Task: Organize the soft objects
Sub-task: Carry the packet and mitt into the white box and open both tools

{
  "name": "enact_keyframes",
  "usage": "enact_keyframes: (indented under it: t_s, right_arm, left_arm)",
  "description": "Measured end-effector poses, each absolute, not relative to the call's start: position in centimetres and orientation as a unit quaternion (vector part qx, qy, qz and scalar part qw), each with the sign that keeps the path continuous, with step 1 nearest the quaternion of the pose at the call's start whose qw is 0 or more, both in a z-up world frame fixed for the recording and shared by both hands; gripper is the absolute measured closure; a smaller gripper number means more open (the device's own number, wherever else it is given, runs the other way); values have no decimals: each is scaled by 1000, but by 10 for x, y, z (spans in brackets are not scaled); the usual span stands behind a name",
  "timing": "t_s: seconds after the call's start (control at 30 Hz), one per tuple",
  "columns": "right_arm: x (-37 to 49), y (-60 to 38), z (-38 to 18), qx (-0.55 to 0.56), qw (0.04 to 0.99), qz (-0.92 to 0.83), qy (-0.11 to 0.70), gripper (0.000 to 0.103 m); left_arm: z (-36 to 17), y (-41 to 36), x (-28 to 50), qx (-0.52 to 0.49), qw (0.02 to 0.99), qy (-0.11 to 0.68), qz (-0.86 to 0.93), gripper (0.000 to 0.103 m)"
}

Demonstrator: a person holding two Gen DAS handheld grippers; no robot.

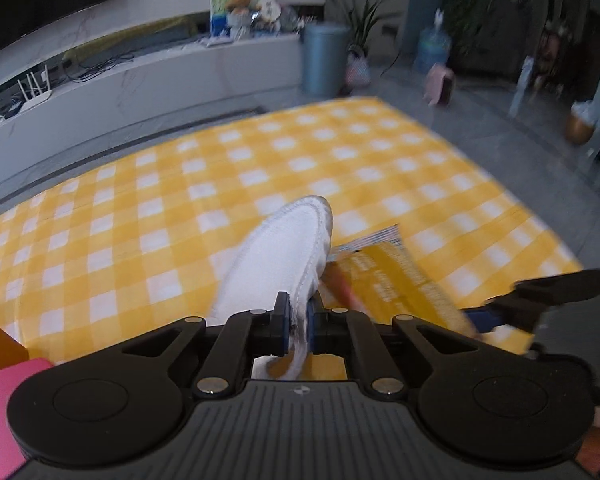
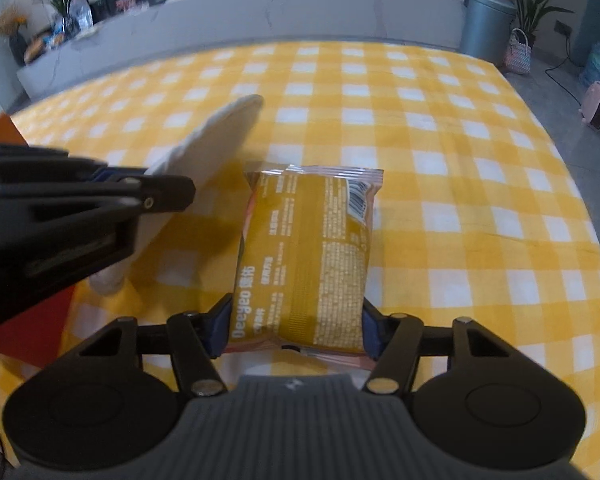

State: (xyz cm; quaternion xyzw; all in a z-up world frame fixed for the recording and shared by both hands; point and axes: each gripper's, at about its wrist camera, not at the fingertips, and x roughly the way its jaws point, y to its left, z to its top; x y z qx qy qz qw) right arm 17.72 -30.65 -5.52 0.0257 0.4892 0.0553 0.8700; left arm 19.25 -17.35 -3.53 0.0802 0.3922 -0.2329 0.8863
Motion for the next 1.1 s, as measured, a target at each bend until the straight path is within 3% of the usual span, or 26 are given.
enact_keyframes:
  t_s: [0.27, 0.63, 0.87, 1.1]
  right_arm:
    - [156, -310, -15, 60, 896, 85, 431, 44]
    - [116, -207, 85, 40, 924, 211, 317, 45]
    - [120, -120, 110, 36, 909, 272, 313, 44]
    - [138, -58, 105, 9, 896, 290, 336, 45]
  left_arm:
    - [40, -131, 156, 0, 909, 317, -272, 94]
    - [137, 4, 110, -39, 950, 221, -216, 94]
    - [135, 57, 83, 9, 966, 234, -108, 94]
    - [88, 81, 68, 55, 957, 282, -29, 94]
